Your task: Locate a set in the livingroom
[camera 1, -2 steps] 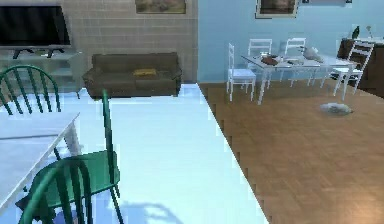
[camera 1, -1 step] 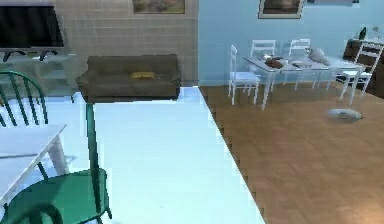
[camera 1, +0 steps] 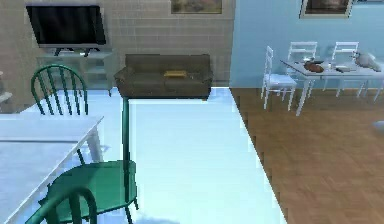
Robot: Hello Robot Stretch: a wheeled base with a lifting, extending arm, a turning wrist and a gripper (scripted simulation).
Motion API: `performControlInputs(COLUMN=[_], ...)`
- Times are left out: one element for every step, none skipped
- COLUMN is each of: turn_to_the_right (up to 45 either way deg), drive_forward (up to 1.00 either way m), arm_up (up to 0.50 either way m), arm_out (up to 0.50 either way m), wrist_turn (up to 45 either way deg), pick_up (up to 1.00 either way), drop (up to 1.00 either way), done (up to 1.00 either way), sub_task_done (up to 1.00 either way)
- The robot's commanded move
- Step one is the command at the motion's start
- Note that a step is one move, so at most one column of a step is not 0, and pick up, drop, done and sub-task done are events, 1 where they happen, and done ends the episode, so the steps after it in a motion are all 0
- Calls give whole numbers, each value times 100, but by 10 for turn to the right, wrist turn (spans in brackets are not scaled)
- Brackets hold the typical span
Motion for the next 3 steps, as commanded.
performControlInputs(turn_to_the_right=[0, -60, 0], drive_forward=[100, 0, 40], arm_up=[0, 0, 0], arm_out=[0, 0, 0], wrist_turn=[0, 0, 0], pick_up=[0, 0, 0], drop=[0, 0, 0], done=[0, 0, 0], sub_task_done=[0, 0, 0])
